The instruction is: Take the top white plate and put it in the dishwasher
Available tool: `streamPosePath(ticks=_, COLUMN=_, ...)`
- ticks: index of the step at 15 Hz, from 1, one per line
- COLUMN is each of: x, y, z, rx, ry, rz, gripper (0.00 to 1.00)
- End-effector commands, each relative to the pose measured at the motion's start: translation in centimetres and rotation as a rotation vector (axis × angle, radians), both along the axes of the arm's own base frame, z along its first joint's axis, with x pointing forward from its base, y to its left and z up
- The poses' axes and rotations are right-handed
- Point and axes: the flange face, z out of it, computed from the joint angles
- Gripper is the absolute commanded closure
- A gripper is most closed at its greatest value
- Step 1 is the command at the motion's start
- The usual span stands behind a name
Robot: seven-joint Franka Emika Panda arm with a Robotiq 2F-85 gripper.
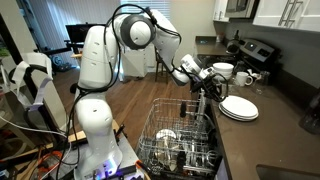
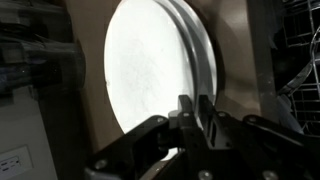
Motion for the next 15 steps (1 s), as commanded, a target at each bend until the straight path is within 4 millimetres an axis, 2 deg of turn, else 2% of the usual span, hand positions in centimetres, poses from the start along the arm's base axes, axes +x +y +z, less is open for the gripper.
streamPosePath(ticks=1, x=0.0, y=-0.5, z=0.7, rx=0.000, ry=0.025, rz=0.005, gripper=0.54)
streamPosePath(ticks=3, x=0.1, y=-0.5, z=0.8, rx=0.000, ry=0.024, rz=0.006, gripper=0.41)
streamPosePath(ticks=5, x=0.1, y=-0.5, z=0.8, rx=0.000, ry=0.024, rz=0.007, gripper=0.40)
streamPosePath(ticks=7, x=0.1, y=-0.4, z=1.0, rx=-0.002, ry=0.023, rz=0.010, gripper=0.49)
streamPosePath(ticks=8, x=0.2, y=-0.4, z=1.1, rx=-0.003, ry=0.021, rz=0.010, gripper=0.65)
streamPosePath(ticks=9, x=0.2, y=-0.5, z=1.2, rx=-0.006, ry=0.019, rz=0.011, gripper=0.68)
streamPosePath(ticks=12, x=0.3, y=-0.7, z=1.7, rx=-0.015, ry=0.013, rz=0.010, gripper=0.91)
streamPosePath(ticks=15, x=0.2, y=-0.8, z=1.8, rx=-0.015, ry=0.011, rz=0.011, gripper=0.97)
